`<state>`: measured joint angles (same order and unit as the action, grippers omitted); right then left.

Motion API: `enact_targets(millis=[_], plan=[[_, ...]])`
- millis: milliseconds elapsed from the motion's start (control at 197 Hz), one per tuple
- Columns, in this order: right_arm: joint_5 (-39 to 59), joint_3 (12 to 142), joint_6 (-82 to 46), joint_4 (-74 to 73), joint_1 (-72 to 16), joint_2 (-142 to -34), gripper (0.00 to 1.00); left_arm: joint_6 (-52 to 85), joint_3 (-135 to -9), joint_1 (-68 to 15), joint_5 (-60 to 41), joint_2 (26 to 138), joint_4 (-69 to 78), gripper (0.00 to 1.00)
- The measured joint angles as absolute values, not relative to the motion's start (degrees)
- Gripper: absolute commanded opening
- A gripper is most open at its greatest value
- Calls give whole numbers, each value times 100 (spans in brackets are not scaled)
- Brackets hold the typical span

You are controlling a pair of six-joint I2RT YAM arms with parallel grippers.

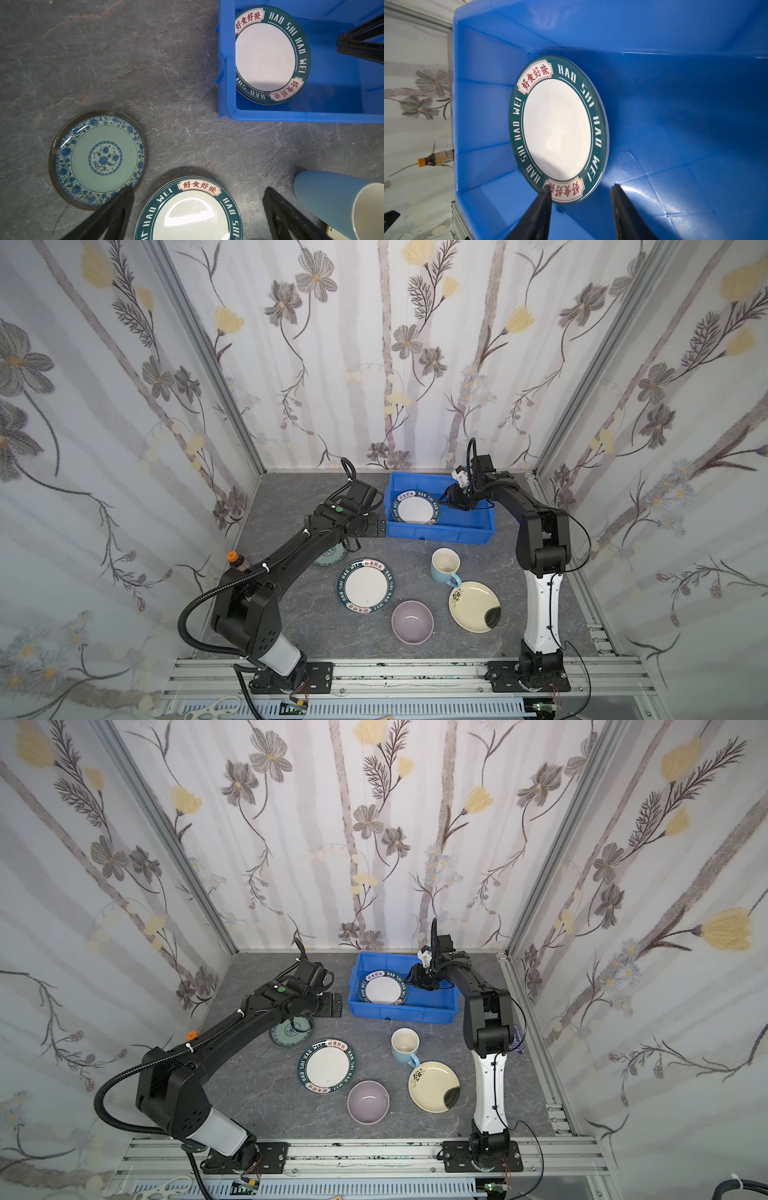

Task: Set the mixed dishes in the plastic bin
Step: 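Move the right gripper back to the next green-rimmed plate while left gripper lowers to it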

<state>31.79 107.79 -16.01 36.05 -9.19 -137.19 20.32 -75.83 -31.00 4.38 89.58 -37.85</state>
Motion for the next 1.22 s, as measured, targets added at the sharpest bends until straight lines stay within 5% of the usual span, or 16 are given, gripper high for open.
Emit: enact_targets(millis=[320,645,944,1219], plan=[[2788,10344,-1594,3603,-1160,-12462,49,2185,-6740,-3100,598,8020,-3806,100],[2617,9515,-1581,3533,-2434,-11253,49,2749,-5026,-3100,639,6563,-3905,100],[2488,8877,-1599,3446,-3509,-11209,48,3347,-3918,-3107,523,5909,-3883,72],[2515,8541,-1643,3258,-3844,-11574,47,3583,-3586,-3107,386,6187,-3540,65]])
